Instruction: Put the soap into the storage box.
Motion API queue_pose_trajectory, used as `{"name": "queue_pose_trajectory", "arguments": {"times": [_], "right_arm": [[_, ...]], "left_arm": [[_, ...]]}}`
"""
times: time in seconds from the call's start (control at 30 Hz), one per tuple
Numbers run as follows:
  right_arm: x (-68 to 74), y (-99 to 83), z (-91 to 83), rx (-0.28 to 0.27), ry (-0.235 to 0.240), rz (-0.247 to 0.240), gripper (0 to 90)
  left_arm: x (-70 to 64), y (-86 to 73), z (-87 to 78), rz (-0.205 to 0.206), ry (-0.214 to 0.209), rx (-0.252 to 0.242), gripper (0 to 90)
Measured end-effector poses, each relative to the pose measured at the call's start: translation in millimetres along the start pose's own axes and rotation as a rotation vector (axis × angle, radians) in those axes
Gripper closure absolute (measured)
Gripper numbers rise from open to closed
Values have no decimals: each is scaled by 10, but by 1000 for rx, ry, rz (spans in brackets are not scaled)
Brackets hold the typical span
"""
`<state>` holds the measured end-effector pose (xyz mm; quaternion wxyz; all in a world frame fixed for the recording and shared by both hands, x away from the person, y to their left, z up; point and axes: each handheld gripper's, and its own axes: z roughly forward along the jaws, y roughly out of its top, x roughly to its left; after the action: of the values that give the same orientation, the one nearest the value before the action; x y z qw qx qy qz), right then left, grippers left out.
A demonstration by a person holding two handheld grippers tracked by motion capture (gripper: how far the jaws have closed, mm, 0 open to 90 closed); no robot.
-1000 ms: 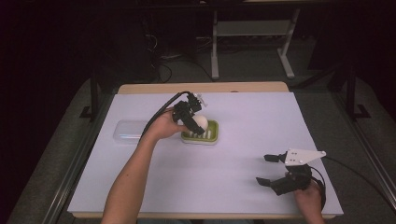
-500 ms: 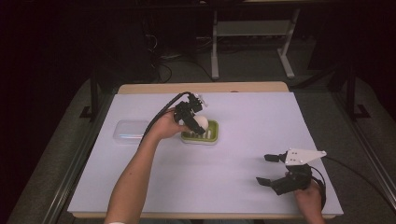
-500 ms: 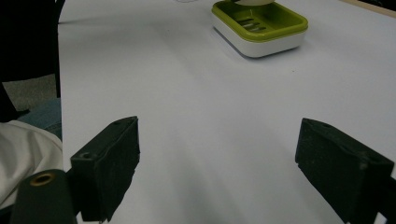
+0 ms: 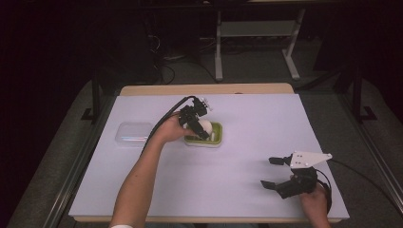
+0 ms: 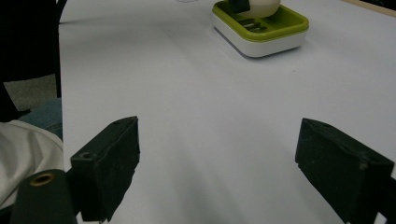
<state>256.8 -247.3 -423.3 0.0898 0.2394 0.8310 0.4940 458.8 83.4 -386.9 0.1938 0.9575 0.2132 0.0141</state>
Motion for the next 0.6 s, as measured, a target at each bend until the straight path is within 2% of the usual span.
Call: {"name": "queue_pose_trajectory", "arguments": {"times": [0.37,0.6], "right_arm": [[2,2,14,-1,4,3,130],[1,-2,11,-1,5,4,130]], "left_arm": [[36,-18,50,-20,-5,-2,249],[30,-5,88,-18,-6,15,249]]}}
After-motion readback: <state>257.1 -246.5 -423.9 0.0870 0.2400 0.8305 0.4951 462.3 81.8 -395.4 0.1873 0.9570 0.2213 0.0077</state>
